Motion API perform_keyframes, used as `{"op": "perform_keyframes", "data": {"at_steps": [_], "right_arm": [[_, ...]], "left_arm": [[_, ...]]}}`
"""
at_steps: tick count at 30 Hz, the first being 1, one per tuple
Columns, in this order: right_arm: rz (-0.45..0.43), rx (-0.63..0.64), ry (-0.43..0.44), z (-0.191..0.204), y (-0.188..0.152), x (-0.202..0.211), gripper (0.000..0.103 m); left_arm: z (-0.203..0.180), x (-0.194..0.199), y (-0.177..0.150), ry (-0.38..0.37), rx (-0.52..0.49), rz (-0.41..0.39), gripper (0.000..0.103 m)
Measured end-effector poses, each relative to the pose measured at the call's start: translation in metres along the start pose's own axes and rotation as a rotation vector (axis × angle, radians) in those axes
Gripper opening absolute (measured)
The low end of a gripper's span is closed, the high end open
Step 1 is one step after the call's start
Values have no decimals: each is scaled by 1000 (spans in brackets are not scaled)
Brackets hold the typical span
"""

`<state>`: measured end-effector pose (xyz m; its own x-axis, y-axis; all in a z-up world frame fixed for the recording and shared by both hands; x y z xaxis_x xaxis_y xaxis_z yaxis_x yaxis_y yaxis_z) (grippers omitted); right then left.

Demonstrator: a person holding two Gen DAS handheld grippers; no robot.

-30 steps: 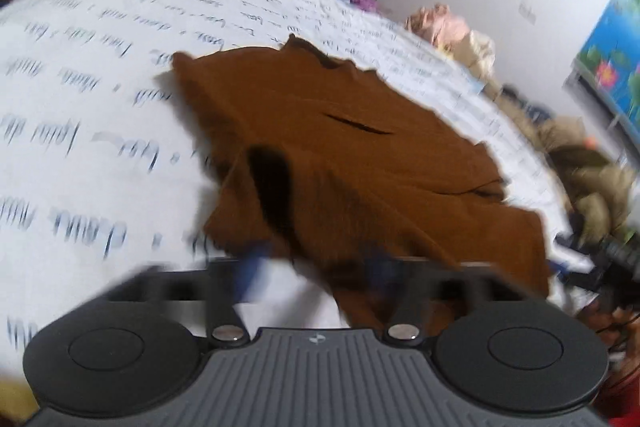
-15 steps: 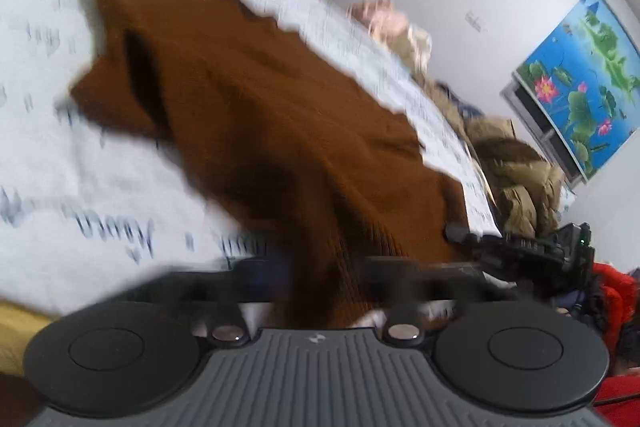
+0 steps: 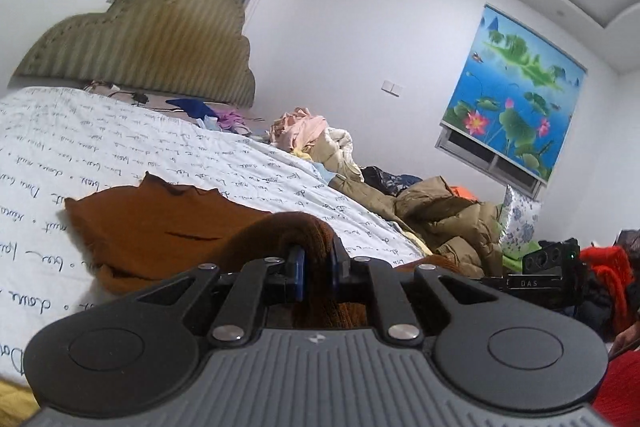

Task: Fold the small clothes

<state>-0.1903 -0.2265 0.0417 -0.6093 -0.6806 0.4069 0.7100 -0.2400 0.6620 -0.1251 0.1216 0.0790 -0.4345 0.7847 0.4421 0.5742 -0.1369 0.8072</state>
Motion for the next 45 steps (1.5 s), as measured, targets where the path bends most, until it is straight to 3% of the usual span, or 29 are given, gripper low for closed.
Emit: {"op": "perform_keyframes", "data": {"at_steps": [9,18,20,21,22,23,24,26,30,36,40,45], "right_arm": [[-54,-206,57,-62,43,-26,19],[-78,-410,70,-136,123,-84,20],[-78,-451,43,-156,142,-102,25],[-81,-482,10,-170,150,-111,35],[-91,-512,-32,-185,157,-121,59],[-103,-535,-78,-198,161,-128,72],[-116,-559,-146,-210,162,-131,78],[-135,-560,-266,-220,159,-129,76],[-183,-420,-346,-198,153,-111,76],[-11,-176,-545,-180,162,-136,76],[87,-145,-626,-188,145,-151,76],[-6,-206,-578,-171,112,-114,76]], "left_arm": [[49,-46,37,35,163,100,12],[136,-124,122,193,251,168,14],[160,-155,136,266,255,184,18],[177,-172,140,318,287,210,32],[191,-188,140,357,300,252,42],[207,-203,138,419,315,296,63],[220,-210,133,494,329,319,66],[236,-209,121,604,330,323,66],[228,-183,96,576,301,303,67],[204,-150,58,504,285,304,71],[204,-137,33,490,320,328,71],[200,-127,15,410,343,315,71]]}}
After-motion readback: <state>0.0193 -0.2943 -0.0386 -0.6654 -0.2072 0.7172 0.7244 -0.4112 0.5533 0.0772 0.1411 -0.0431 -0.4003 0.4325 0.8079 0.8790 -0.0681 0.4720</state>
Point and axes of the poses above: each gripper's, at about its wrist camera, not at the fingertips, and x roughly against the way its jaws point, z to its left, y to its top, the point moved 6 cm from there along -x, roughly the way its jaws point, and after that the axes turned 14 degrees about z, right-handed, at the moved point
